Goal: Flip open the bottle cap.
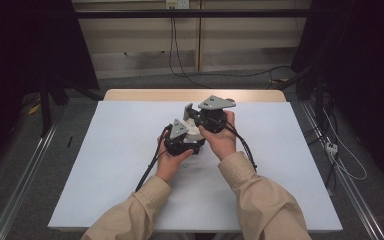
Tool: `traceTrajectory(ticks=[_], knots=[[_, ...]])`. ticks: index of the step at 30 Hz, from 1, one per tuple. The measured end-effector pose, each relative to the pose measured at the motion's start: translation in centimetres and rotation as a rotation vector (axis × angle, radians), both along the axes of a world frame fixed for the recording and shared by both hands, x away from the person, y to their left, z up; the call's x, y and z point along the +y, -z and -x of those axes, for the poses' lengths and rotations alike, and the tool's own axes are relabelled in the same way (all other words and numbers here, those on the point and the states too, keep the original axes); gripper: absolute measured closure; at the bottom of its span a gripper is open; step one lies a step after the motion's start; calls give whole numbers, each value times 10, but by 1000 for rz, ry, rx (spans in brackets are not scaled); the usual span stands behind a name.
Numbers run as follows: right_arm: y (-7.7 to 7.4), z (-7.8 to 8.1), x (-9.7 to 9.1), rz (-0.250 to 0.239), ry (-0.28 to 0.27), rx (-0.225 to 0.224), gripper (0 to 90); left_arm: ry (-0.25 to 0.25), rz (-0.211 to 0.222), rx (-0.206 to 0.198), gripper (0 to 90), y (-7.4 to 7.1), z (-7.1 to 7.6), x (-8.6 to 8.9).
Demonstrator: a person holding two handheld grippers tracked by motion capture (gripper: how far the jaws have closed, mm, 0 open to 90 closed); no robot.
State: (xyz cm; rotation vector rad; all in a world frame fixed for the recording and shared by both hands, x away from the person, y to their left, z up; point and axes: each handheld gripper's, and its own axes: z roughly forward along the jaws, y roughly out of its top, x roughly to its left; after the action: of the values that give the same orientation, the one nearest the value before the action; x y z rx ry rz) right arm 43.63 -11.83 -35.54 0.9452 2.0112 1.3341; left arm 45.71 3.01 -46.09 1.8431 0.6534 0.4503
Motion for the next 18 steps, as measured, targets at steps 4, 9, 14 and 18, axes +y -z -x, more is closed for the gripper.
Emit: traceTrajectory(ticks=[4, 9, 14, 18], knots=[[0, -2, 1, 4, -3, -3, 900, 0, -1, -1, 186, 0, 0, 0], [-1, -5, 3, -6, -3, -1, 900, -3, -5, -4, 186, 0, 0, 0], [-1, -9, 4, -6, -5, -2, 900, 1, -14, -5, 186, 0, 0, 1], [-1, -11, 6, -1, -5, -5, 900, -9, -15, -9, 186, 0, 0, 0]])
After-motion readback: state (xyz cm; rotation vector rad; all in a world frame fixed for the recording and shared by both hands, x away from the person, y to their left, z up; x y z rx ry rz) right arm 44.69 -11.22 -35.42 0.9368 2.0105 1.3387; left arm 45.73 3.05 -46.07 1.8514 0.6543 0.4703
